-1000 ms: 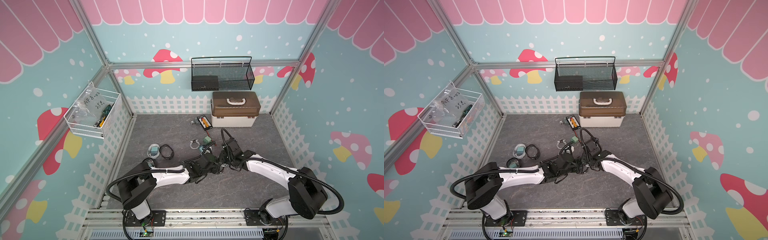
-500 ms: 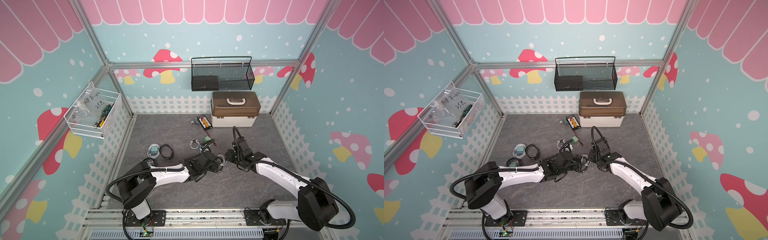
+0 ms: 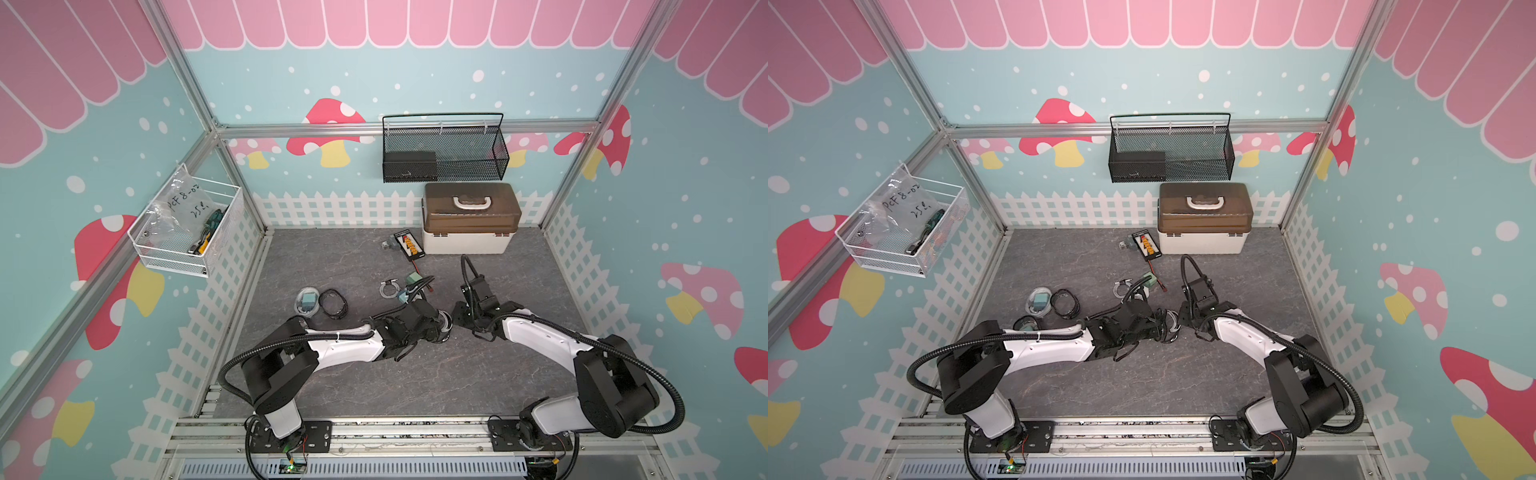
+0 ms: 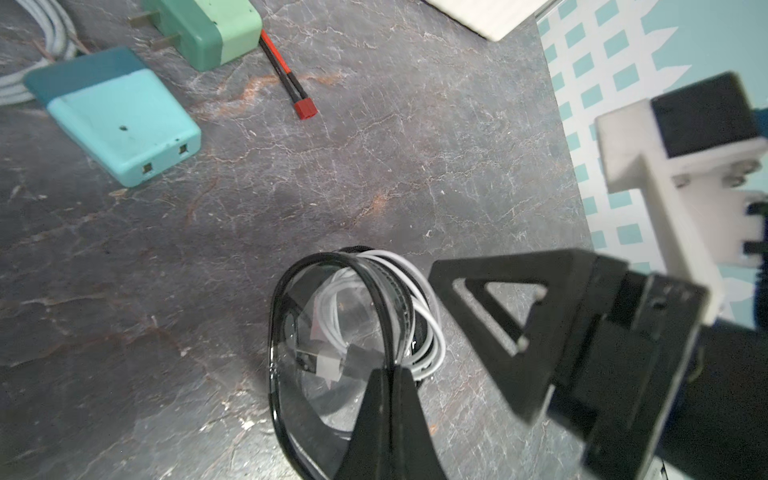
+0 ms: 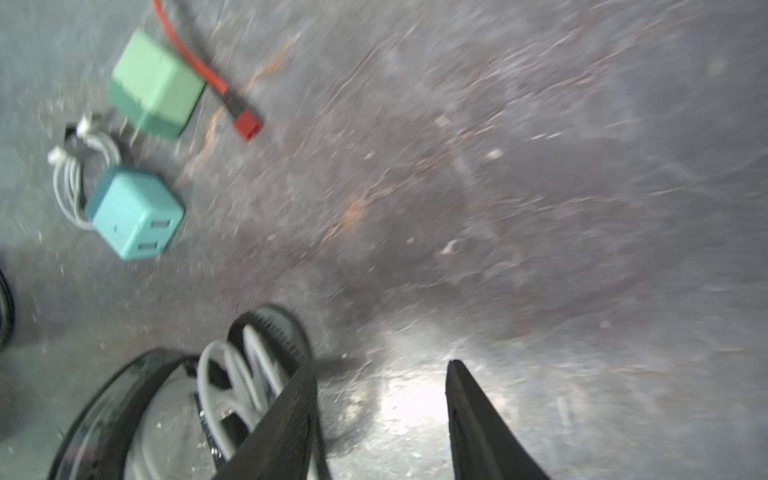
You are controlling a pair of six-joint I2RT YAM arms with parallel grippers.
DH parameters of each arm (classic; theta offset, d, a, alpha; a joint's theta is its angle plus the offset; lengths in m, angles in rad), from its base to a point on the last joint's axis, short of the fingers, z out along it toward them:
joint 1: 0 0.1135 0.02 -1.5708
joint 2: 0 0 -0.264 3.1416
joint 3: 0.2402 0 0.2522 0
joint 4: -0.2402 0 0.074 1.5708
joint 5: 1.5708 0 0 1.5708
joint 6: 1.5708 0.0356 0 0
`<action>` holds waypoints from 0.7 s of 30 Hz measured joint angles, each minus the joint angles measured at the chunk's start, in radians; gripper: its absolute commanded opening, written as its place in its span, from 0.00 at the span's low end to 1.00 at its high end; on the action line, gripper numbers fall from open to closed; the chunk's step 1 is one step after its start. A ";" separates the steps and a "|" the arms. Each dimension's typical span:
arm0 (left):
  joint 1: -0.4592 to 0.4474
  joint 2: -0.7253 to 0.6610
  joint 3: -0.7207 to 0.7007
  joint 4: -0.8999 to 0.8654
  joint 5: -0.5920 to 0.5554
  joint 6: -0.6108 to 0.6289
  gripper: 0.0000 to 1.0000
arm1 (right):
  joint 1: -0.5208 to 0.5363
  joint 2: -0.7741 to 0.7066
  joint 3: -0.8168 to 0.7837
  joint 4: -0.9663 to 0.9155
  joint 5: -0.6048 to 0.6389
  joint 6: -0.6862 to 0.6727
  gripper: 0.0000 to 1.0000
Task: Pack away charging kits
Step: Adjust the charging cable in the storage bag.
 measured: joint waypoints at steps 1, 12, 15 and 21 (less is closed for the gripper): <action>0.000 0.003 0.005 -0.008 0.000 0.002 0.00 | 0.024 0.006 0.000 0.003 0.003 0.001 0.47; 0.013 0.009 0.030 -0.064 -0.046 0.015 0.00 | 0.096 0.014 -0.056 0.017 0.062 0.021 0.46; 0.015 0.006 0.030 -0.060 -0.041 0.022 0.00 | 0.093 0.014 -0.061 0.016 0.076 0.020 0.47; 0.015 0.004 0.015 -0.035 -0.016 0.022 0.00 | 0.025 -0.039 -0.061 -0.005 0.079 0.002 0.48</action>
